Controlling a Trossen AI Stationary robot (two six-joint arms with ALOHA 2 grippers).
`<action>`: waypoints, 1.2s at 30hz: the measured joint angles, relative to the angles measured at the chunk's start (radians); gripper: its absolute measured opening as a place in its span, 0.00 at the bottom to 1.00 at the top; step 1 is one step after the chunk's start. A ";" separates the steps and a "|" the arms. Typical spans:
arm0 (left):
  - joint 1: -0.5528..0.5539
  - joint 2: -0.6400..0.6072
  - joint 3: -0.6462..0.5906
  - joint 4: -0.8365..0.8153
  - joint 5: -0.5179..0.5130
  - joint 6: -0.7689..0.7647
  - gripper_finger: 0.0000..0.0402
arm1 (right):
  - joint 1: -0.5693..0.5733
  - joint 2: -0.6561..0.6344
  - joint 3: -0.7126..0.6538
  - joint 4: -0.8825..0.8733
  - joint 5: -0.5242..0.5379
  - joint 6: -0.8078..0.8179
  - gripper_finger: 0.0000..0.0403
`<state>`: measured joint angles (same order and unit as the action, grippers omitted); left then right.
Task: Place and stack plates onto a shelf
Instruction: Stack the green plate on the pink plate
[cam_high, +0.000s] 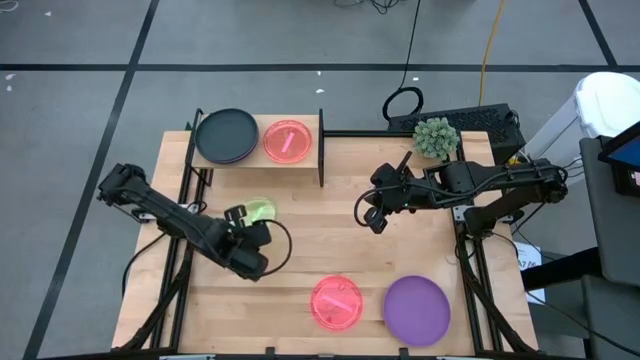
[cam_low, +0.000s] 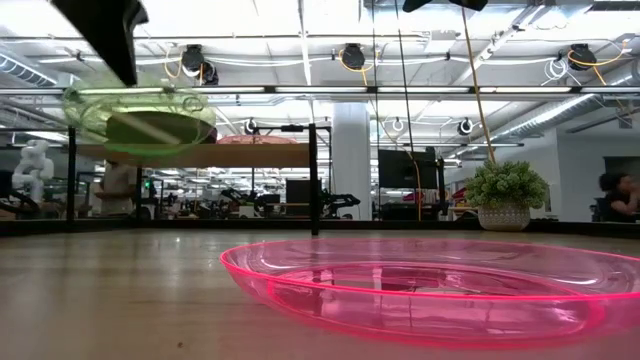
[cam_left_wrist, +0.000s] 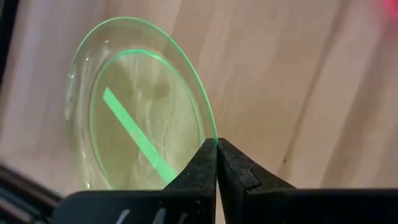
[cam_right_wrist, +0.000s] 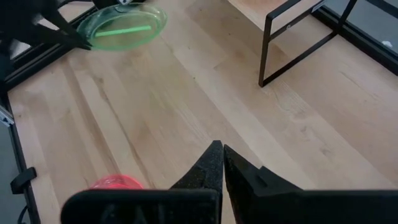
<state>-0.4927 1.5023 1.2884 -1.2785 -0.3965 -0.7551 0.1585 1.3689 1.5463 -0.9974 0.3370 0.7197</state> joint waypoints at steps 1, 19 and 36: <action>0.000 -0.008 0.016 0.000 0.000 0.032 0.00 | 0.000 0.000 0.000 0.000 -0.002 0.000 0.00; 0.000 -0.179 0.191 0.289 0.110 0.813 0.00 | 0.000 0.000 0.000 0.094 -0.111 -0.182 0.00; 0.008 -0.354 0.191 0.609 0.167 0.885 0.02 | 0.000 -0.015 0.000 0.629 -0.185 -0.594 0.19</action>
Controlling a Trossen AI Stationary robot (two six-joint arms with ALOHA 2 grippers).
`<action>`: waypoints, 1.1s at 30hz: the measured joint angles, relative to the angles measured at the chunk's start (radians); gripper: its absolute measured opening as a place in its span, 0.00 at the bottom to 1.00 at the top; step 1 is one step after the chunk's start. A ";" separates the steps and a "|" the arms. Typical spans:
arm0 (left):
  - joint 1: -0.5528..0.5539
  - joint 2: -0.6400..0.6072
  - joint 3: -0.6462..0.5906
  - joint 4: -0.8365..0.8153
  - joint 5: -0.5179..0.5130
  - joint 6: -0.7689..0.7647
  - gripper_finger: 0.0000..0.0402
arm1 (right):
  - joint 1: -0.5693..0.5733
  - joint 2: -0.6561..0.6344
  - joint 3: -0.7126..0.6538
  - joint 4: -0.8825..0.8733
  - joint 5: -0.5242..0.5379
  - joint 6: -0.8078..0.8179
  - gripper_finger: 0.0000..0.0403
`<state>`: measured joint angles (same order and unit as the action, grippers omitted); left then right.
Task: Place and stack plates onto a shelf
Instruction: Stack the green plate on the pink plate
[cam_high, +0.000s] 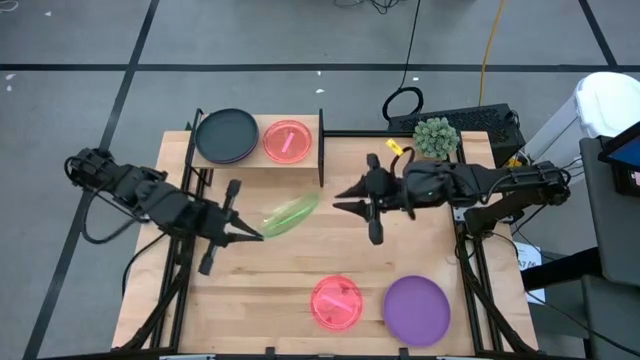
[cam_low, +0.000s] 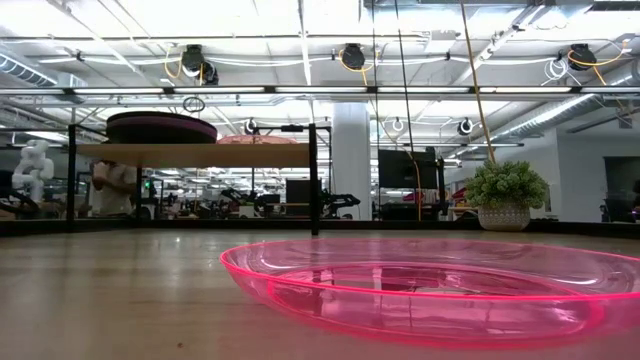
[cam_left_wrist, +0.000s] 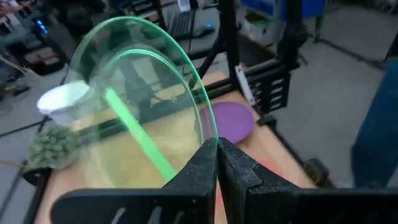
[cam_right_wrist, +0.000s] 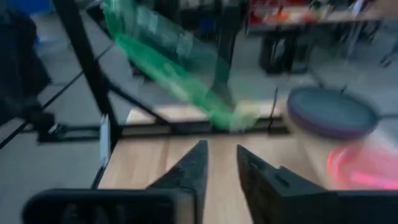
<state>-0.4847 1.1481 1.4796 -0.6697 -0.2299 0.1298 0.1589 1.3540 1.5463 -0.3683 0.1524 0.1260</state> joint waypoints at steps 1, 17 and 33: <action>0.000 -0.007 0.000 0.006 0.010 -0.015 0.03 | -0.002 0.000 0.000 0.024 0.011 -0.013 0.22; 0.005 -0.044 0.000 0.036 0.058 0.089 0.03 | -0.009 -0.012 0.000 0.072 0.134 -0.227 0.57; 0.027 -0.042 -0.010 0.036 0.441 0.086 0.03 | 0.000 -0.019 0.001 0.072 -0.408 -0.007 0.48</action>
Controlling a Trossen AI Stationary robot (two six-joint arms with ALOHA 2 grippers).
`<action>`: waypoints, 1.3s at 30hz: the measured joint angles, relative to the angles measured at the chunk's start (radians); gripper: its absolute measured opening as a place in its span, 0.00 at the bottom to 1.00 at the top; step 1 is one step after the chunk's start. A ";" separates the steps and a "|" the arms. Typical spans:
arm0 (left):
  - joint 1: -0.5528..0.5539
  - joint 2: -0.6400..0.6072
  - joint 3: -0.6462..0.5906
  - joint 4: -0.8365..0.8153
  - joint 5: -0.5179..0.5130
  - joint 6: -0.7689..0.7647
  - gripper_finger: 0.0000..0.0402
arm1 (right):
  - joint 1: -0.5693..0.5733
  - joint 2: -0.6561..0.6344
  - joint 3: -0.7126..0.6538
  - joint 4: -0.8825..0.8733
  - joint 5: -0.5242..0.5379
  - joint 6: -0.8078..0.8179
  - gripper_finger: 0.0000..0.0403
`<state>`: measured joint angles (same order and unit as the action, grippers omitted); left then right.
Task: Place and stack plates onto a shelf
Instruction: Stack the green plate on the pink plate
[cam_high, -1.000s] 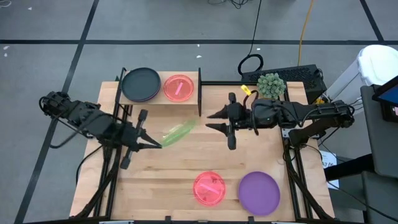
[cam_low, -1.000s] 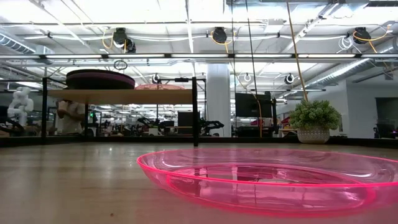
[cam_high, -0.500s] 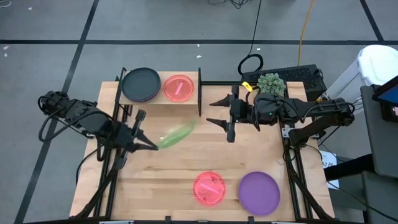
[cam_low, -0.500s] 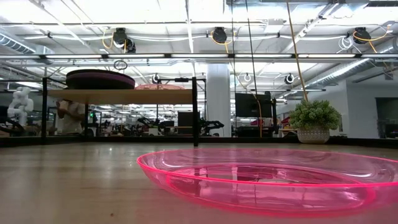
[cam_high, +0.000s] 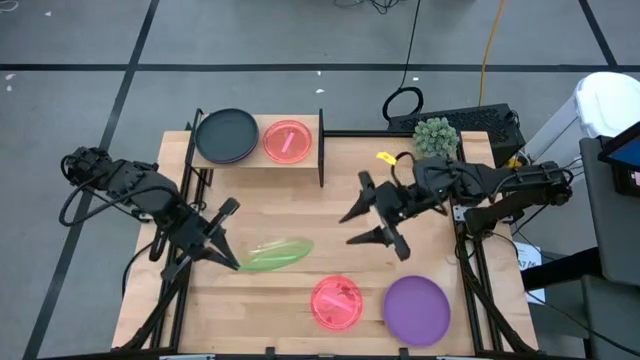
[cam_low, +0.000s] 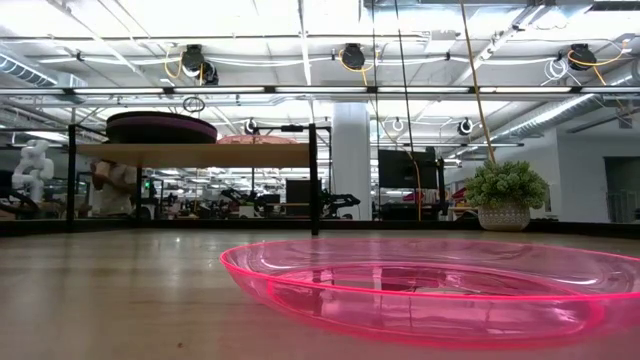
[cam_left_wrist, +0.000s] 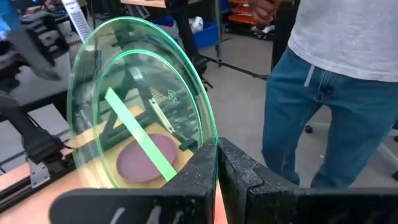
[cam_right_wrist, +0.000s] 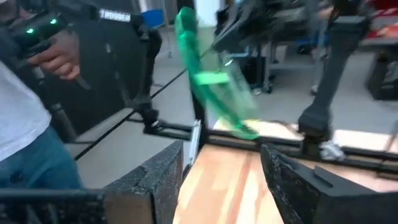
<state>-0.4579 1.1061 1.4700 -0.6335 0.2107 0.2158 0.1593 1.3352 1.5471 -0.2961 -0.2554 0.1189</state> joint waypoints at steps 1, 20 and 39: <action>0.008 0.000 0.000 0.000 0.010 -0.002 0.03 | 0.000 0.004 0.000 -0.002 -0.013 0.002 0.48; 0.121 0.060 -0.002 0.009 0.183 -0.039 0.03 | -0.001 0.105 -0.001 0.040 -0.115 -0.133 0.41; 0.138 0.062 -0.002 0.060 0.211 -0.034 0.03 | -0.021 0.126 -0.001 0.105 -0.143 -0.160 0.25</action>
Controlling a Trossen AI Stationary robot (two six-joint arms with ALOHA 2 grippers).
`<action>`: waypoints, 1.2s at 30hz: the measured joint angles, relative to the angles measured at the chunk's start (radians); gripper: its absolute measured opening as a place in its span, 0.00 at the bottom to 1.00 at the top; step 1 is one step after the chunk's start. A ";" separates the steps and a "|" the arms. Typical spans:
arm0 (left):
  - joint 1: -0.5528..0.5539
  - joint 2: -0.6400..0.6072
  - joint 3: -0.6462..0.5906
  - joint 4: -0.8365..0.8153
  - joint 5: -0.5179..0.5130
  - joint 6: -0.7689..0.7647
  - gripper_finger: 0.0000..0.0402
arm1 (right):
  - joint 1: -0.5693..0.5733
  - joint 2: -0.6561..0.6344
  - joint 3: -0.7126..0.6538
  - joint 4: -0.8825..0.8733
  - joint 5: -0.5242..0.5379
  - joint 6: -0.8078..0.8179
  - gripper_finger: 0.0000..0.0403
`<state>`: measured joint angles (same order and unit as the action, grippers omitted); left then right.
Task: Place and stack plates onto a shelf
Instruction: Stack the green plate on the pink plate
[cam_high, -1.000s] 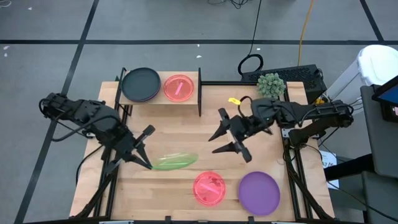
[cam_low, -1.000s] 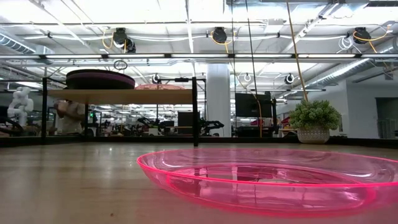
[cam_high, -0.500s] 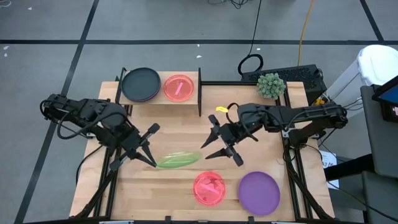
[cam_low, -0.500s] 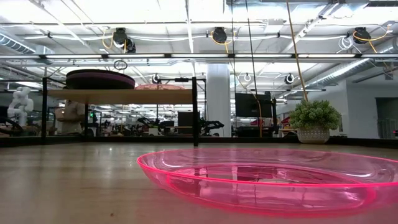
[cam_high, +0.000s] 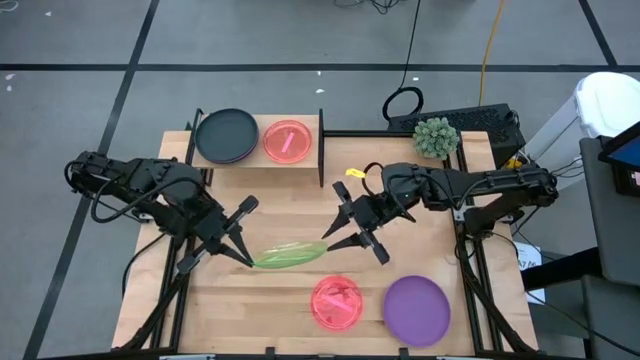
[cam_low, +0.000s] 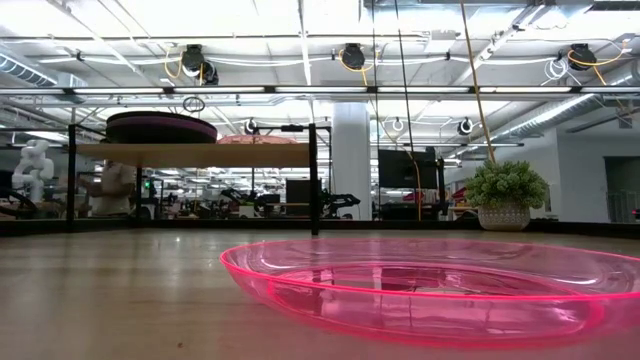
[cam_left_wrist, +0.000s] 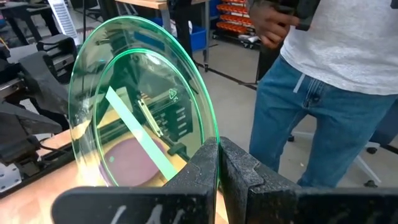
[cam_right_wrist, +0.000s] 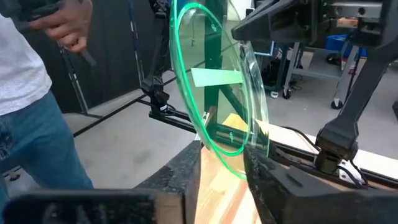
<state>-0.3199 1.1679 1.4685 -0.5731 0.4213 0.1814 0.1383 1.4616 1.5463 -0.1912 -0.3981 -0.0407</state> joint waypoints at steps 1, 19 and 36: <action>0.000 0.000 0.000 0.000 0.000 0.000 0.03 | 0.000 0.000 0.000 0.001 0.000 -0.003 0.24; 0.001 0.005 0.001 0.000 -0.012 -0.008 0.03 | 0.001 0.029 0.000 0.074 -0.058 0.013 0.05; 0.003 0.008 0.001 0.005 -0.181 -0.111 0.24 | -0.002 0.029 0.000 0.080 -0.069 0.027 0.00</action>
<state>-0.3172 1.1757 1.4696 -0.5684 0.2405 0.0703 0.1368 1.4909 1.5463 -0.1117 -0.4667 -0.0138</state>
